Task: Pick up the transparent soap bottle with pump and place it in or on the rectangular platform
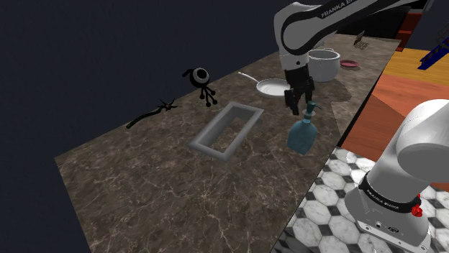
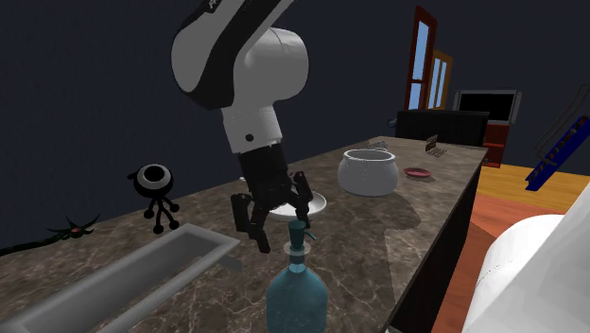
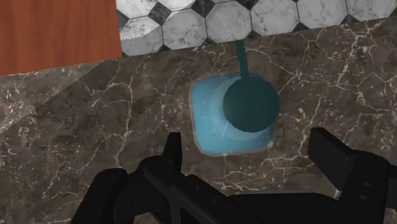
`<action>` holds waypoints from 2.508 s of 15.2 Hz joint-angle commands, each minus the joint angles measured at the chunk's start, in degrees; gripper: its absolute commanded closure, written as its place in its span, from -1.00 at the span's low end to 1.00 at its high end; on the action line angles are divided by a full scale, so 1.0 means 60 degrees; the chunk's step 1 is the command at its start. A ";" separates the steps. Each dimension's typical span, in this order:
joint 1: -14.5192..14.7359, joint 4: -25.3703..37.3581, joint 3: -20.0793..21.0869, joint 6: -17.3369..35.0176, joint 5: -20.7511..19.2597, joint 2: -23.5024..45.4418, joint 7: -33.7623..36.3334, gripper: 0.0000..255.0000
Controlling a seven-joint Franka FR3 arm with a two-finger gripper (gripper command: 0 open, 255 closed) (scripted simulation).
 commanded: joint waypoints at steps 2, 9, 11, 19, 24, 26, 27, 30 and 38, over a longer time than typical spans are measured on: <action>-0.0026 -0.0406 -0.0034 0.0412 -0.0039 0.0009 0.0003 -1.00; -0.0037 -0.0602 -0.0049 0.0617 -0.0058 0.0018 0.0008 -1.00; -0.0037 -0.0600 -0.0049 0.0615 -0.0058 0.0018 0.0008 -1.00; -0.0037 -0.0599 -0.0049 0.0614 -0.0058 0.0018 0.0008 1.00; -0.0035 -0.0367 -0.0027 0.0180 -0.0048 -0.0185 -0.0009 1.00; -0.0033 -0.0201 -0.0013 -0.0107 -0.0042 -0.0306 -0.0020 1.00; -0.0032 -0.0115 -0.0005 -0.0249 -0.0038 -0.0362 -0.0026 1.00; -0.0029 0.0155 0.0016 -0.0672 -0.0027 -0.0515 -0.0044 1.00; -0.0022 0.0955 0.0072 -0.1766 0.0001 -0.0811 -0.0096 1.00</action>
